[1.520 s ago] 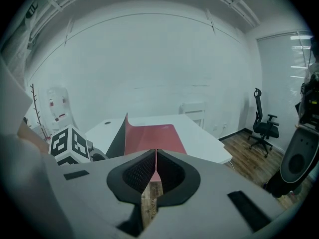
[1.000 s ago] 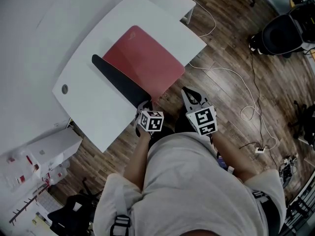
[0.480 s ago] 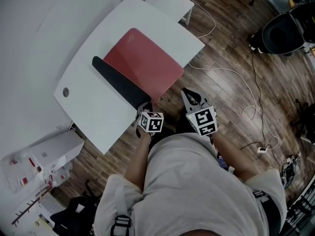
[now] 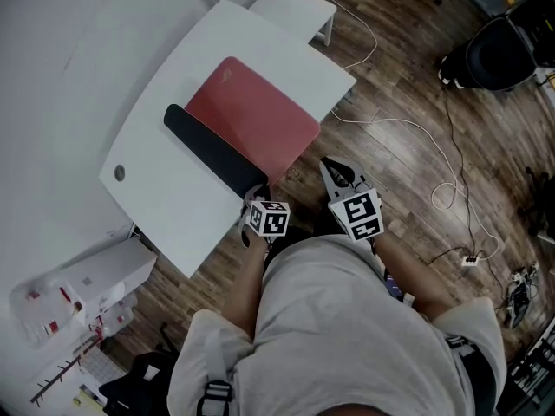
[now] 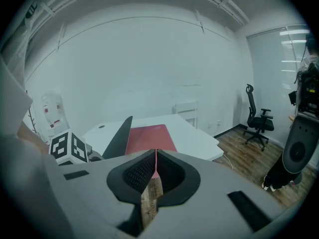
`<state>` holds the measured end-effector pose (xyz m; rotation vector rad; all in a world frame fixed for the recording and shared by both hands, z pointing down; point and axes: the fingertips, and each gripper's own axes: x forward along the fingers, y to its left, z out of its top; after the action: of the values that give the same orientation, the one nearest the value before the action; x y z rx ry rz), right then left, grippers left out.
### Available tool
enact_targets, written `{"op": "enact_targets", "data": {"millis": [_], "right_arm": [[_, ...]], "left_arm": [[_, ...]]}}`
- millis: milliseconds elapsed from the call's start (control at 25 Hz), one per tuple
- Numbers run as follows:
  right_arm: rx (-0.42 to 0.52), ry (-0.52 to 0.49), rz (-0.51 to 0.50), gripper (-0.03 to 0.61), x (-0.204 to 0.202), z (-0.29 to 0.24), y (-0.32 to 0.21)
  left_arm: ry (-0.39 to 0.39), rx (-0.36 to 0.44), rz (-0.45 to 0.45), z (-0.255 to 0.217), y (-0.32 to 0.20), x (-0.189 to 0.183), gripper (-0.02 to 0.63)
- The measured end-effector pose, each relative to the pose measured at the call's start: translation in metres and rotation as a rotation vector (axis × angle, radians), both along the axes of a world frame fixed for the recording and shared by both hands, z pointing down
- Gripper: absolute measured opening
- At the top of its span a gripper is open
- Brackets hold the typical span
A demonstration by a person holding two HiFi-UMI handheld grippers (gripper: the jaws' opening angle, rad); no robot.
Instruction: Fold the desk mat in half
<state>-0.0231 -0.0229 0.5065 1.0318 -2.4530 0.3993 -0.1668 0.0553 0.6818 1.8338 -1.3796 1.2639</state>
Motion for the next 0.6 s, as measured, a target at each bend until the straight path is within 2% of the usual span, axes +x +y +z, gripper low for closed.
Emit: {"op": "enact_targets", "data": {"millis": [600], "right_arm": [[-0.006, -0.027, 0.016, 0.041, 0.0088, 0.0043, -0.004]], "left_arm": [[0.002, -0.018, 0.028, -0.001, -0.0012, 0.0089, 0.026]]}}
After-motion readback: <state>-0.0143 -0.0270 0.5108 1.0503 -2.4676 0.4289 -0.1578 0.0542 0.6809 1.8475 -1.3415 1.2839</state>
